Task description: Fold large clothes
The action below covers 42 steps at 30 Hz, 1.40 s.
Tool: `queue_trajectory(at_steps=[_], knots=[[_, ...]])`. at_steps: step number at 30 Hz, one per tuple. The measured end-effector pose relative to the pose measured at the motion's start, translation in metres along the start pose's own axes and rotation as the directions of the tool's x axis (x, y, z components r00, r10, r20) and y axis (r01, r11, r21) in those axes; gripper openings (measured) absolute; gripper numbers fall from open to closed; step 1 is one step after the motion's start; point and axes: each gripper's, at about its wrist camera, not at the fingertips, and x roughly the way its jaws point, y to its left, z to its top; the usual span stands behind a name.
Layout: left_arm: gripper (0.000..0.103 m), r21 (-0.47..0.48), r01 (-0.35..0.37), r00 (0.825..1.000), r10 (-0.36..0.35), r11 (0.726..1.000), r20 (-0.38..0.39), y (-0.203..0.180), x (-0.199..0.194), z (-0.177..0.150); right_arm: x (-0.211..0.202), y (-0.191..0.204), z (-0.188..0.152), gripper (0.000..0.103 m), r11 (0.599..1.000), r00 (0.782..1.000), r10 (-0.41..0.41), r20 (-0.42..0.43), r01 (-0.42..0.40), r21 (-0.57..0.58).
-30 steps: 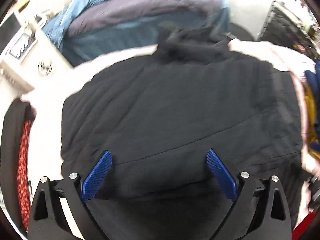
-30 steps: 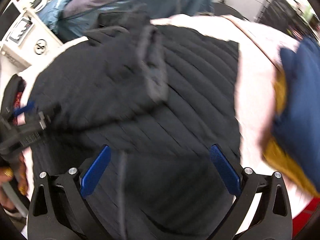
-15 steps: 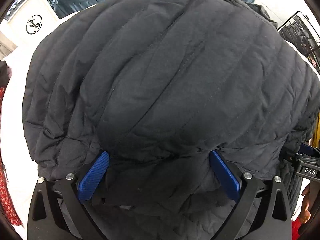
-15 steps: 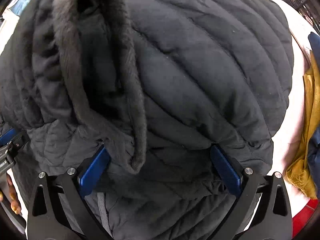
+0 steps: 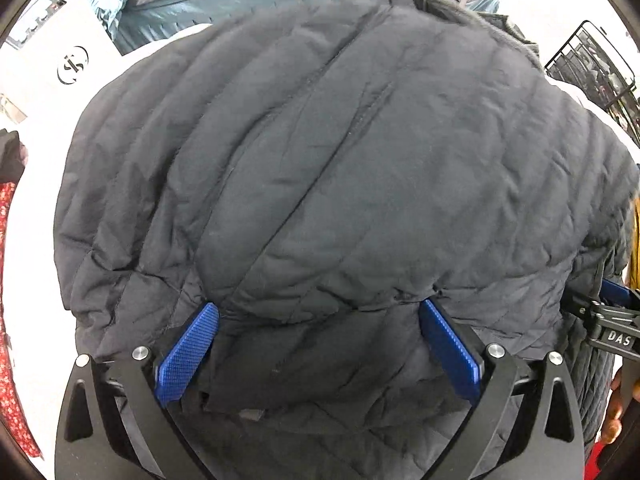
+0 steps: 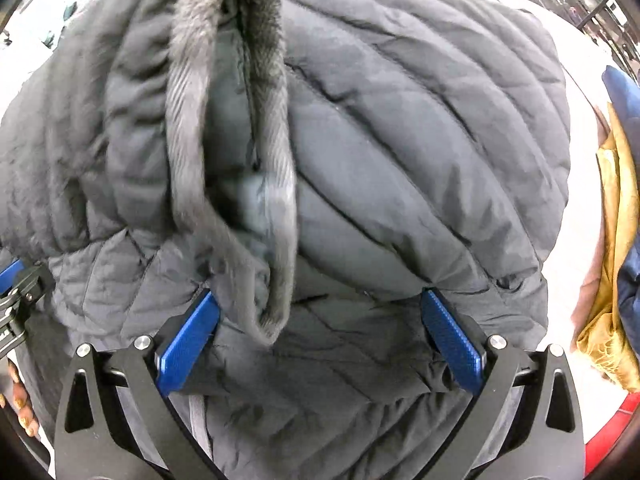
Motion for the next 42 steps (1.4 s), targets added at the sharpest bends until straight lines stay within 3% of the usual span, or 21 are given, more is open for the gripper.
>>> queue_trajectory(at_steps=[2,6,10,14,17,22,29,35,38,42], knots=[[0.097,-0.006,-0.011,1.000,0.011,1.000,-0.003,0.000,-0.011,-0.006,-0.014,-0.005,-0.009,0.098,1.000,1.000,0.009,-0.016,-0.010,-0.013],[0.097,0.004,0.005,0.999,-0.005,1.000,0.036,0.002,-0.039,-0.030,-0.051,-0.013,-0.041,0.098,0.999,0.995,0.049,0.081,-0.048,-0.019],[0.097,0.000,0.046,0.998,-0.046,0.999,0.053,0.016,-0.064,-0.066,-0.063,-0.025,-0.090,0.098,0.996,0.992,0.082,0.098,-0.078,-0.047],[0.096,-0.108,0.117,0.993,-0.115,0.987,0.028,0.050,-0.077,-0.115,-0.062,-0.043,-0.140,0.098,0.995,0.994,0.093,0.065,-0.091,-0.028],[0.095,-0.192,0.125,0.992,-0.124,0.973,0.019,0.081,-0.084,-0.149,-0.066,-0.060,-0.172,0.098,0.993,0.992,0.112,0.051,-0.114,0.023],[0.081,-0.269,0.110,0.993,-0.118,0.957,-0.014,0.123,-0.092,-0.192,-0.067,-0.094,-0.199,0.098,0.983,0.987,0.148,0.055,-0.153,0.100],[0.081,-0.287,0.101,0.994,-0.108,0.952,-0.010,0.157,-0.106,-0.230,-0.066,-0.147,-0.221,0.098,0.970,0.983,0.178,0.047,-0.184,0.161],[0.081,-0.286,0.157,0.985,-0.170,0.945,-0.022,0.156,-0.103,-0.238,-0.068,-0.177,-0.248,0.098,0.959,0.978,0.207,0.036,-0.210,0.191],[0.081,-0.260,0.170,0.981,-0.189,0.951,-0.051,0.147,-0.096,-0.250,-0.059,-0.197,-0.241,0.098,0.950,0.975,0.221,0.015,-0.219,0.224],[0.081,-0.247,0.204,0.970,-0.231,0.947,-0.082,0.140,-0.089,-0.262,-0.054,-0.207,-0.258,0.098,0.929,0.961,0.276,0.006,-0.269,0.256]])
